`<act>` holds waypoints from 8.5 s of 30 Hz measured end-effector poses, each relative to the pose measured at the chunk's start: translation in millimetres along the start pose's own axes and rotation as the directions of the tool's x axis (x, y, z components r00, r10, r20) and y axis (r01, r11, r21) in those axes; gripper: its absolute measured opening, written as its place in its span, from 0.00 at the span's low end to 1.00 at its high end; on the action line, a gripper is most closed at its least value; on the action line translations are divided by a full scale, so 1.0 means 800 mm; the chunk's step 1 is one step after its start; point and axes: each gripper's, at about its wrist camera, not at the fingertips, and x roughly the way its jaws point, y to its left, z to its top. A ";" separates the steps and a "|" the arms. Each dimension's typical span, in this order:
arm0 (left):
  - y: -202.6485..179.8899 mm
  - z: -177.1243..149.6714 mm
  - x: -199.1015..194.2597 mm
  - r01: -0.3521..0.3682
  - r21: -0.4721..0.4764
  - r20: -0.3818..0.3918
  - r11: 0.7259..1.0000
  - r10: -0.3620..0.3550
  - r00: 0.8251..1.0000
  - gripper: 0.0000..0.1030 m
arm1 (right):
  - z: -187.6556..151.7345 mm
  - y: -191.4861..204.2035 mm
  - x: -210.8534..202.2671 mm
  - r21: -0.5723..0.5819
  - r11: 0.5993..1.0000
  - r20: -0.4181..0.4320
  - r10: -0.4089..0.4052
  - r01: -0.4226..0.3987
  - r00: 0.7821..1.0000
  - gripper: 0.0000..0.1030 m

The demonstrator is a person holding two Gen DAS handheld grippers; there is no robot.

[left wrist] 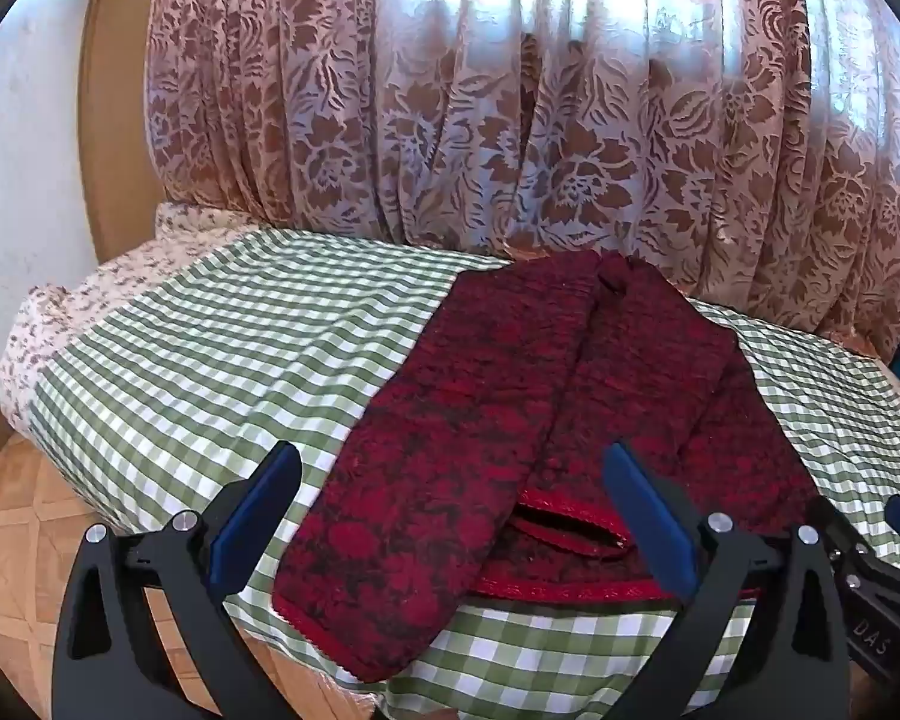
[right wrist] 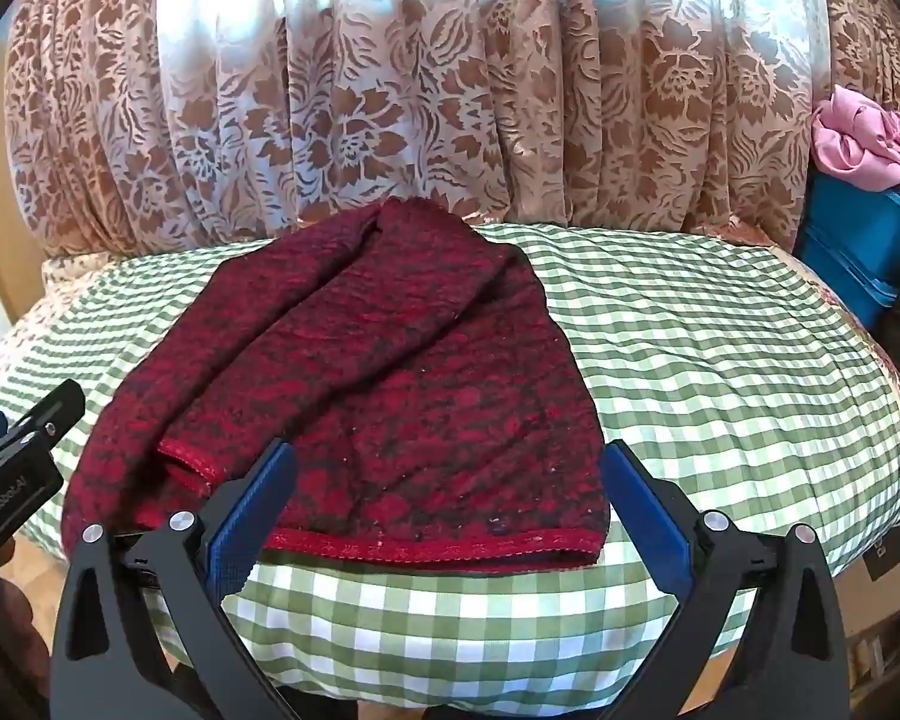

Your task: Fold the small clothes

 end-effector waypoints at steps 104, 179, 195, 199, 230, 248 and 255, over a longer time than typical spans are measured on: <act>0.177 0.146 0.136 0.107 -0.171 -0.062 0.980 -0.119 0.991 0.00 | 0.195 -0.192 0.201 0.594 0.616 0.122 0.566 -0.517 0.815 0.10; 0.123 -0.010 0.128 0.512 -0.259 -0.384 0.819 -0.574 0.723 0.47 | -0.025 -0.136 0.164 0.322 0.893 -0.457 0.438 -0.315 0.774 0.37; 0.143 -0.019 0.100 0.410 -0.074 -0.488 0.909 -0.391 0.780 0.15 | -0.071 -0.110 0.076 0.151 0.898 -0.546 0.424 -0.413 0.722 0.15; 0.153 -0.013 0.084 0.403 -0.117 -0.451 0.908 -0.410 0.793 0.32 | -0.073 -0.117 0.074 0.188 0.879 -0.543 0.464 -0.437 0.700 0.15; -0.051 0.019 0.170 0.396 -0.047 -0.477 0.917 -0.370 0.798 0.56 | 0.140 -0.534 0.350 0.789 0.576 -0.208 -0.078 0.215 0.975 0.13; 0.009 0.035 0.165 0.432 -0.193 -0.392 0.881 -0.473 0.789 0.63 | 0.051 -0.494 0.221 0.645 0.595 -0.319 -0.360 0.479 0.877 0.38; 0.162 0.061 0.176 0.178 -0.325 -0.282 0.929 -0.275 0.919 0.71 | 0.084 -0.405 0.189 0.600 0.718 -0.219 -0.278 0.354 0.935 0.76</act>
